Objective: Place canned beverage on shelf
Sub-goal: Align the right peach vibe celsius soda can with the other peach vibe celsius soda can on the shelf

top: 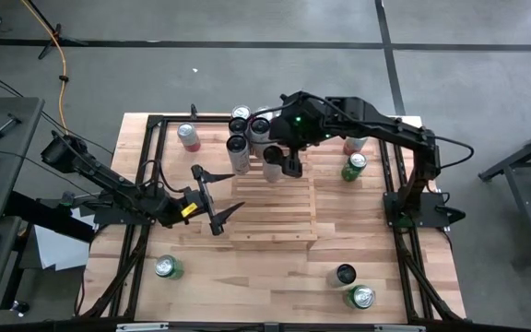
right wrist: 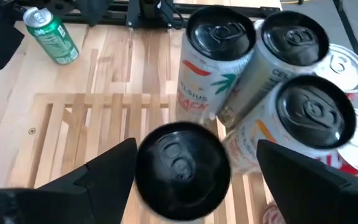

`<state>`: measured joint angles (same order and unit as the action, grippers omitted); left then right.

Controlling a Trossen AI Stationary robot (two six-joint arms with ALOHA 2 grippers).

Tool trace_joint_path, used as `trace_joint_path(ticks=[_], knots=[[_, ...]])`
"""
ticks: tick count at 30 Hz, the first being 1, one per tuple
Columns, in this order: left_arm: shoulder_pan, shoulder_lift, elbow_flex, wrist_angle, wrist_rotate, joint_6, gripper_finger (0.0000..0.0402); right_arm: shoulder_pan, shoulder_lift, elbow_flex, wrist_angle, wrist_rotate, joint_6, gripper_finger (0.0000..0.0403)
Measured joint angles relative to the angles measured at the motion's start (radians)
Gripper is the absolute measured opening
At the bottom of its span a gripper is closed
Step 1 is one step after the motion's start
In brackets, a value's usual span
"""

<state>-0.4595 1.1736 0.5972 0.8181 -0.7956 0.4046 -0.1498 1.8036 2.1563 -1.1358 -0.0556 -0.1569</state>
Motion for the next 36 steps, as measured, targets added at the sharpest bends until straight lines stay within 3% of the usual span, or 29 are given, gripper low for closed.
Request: trace_joint_path(ticks=[19,25,31,36], knots=[[0.000,0.000,0.000,-0.006,-0.004,-0.009,0.0349,0.061,-0.062,-0.001,-0.055,-0.014,0.024,0.0316],[-0.017,0.000,0.004,-0.011,-0.003,-0.012,0.0349,0.066,-0.061,-0.070,-0.003,-0.013,0.009,0.0316],[-0.049,0.000,0.026,-0.052,-0.037,0.017,0.0349,0.053,-0.063,-0.108,0.019,0.063,-0.011,0.0316],[-0.053,0.000,0.041,-0.079,-0.053,0.018,0.0349,0.052,-0.062,-0.109,0.044,0.061,-0.025,0.0316]])
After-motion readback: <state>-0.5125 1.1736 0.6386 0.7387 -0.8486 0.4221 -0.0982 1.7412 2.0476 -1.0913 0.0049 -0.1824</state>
